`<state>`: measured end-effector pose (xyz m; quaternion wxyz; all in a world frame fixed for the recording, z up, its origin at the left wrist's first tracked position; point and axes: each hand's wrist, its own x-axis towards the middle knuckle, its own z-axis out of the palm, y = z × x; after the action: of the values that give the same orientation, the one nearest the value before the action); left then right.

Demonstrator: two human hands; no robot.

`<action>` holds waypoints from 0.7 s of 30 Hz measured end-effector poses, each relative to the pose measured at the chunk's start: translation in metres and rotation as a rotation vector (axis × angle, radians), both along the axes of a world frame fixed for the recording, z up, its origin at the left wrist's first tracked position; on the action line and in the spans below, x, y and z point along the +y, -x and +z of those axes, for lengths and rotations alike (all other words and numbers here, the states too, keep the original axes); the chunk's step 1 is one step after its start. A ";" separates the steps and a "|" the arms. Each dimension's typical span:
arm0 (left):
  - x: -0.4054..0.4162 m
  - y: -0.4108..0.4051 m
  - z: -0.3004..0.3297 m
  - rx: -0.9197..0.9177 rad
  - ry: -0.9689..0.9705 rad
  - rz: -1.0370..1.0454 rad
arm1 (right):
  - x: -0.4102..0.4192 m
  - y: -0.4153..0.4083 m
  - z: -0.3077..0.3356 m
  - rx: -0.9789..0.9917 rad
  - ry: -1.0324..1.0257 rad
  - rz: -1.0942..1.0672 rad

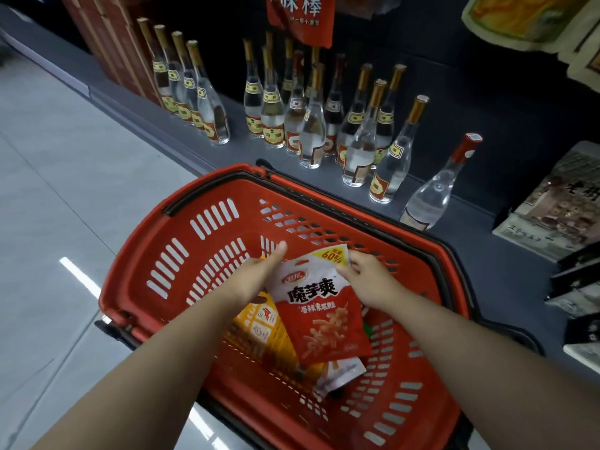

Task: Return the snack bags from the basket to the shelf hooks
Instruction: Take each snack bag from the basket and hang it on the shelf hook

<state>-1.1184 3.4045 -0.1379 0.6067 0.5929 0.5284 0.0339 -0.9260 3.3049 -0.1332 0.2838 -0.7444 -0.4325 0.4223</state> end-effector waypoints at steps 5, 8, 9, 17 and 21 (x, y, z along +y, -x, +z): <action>0.005 0.007 -0.015 -0.126 0.087 0.050 | 0.005 0.001 -0.004 0.294 -0.069 -0.281; 0.006 0.004 -0.016 -0.192 0.112 0.043 | 0.004 0.002 -0.002 0.444 -0.052 -0.372; 0.005 0.003 -0.011 -0.229 0.109 0.068 | 0.003 0.002 0.000 0.469 -0.060 -0.392; -0.003 0.001 0.052 -0.492 -0.060 0.214 | -0.003 0.007 0.041 0.625 -0.137 -0.310; -0.002 -0.001 0.141 -0.566 -0.102 0.275 | 0.005 0.007 0.129 0.508 -0.225 -0.331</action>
<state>-1.1171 3.4028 0.0033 0.6889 0.5126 0.4114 0.3056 -0.9332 3.3100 -0.0042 0.5280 -0.6394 -0.2646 0.4923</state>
